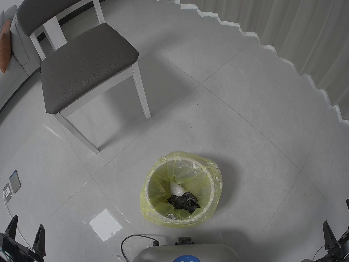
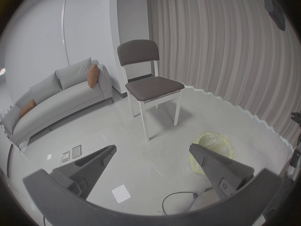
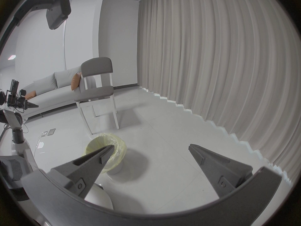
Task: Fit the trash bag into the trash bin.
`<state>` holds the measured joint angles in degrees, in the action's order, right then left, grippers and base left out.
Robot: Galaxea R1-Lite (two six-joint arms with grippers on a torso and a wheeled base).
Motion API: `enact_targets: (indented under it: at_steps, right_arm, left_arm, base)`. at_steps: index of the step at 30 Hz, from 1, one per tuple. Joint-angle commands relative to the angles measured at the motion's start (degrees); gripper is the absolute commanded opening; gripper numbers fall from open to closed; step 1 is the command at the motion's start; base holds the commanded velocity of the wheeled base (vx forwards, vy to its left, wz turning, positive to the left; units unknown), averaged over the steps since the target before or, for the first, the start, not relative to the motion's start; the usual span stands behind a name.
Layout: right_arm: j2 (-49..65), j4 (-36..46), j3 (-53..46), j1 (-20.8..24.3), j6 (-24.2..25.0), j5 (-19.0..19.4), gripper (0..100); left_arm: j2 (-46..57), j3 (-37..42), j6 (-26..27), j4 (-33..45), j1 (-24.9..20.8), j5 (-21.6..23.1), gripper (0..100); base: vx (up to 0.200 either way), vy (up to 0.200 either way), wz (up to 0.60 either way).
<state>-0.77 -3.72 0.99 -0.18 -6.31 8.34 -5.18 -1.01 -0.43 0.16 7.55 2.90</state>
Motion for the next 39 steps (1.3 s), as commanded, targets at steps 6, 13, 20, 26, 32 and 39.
enact_targets:
  at_steps: [6, 13, 20, 26, 32, 39]
  right_arm:
    - [0.77, 0.03, -0.81, 0.01, 2.18, -0.16, 100]
    - [0.77, 0.11, -0.81, 0.01, 1.74, 0.01, 100]
    - [0.77, 0.47, -0.72, 0.01, 1.74, -0.69, 100]
    - [0.77, 0.38, -0.72, 0.01, 1.92, -6.58, 100]
    - [0.77, 0.20, -0.81, 0.01, 3.06, -14.05, 100]
    - [0.77, 0.47, -0.72, 0.01, 6.23, -13.52, 100]
  left_arm:
    - [-0.18, 1.01, -0.01, 0.02, 0.01, 0.00, 100]
    - [-0.18, 1.01, -0.01, 0.02, 0.01, 0.00, 100]
    - [-0.18, 1.01, -0.01, 0.02, 0.01, 0.00, 100]
    - [-0.18, 1.01, -0.01, 0.02, 0.01, 0.00, 100]
    - [-0.18, 1.01, -0.01, 0.02, 0.01, 0.00, 100]
    - [-0.18, 1.01, -0.01, 0.02, 0.01, 0.00, 100]
  base:
    - [0.000, 0.000, 0.00]
    - [0.000, 0.000, 0.00]
    - [0.000, 0.000, 0.00]
    - [0.000, 0.000, 0.00]
    - [0.000, 0.000, 0.00]
    - [0.000, 0.000, 0.00]
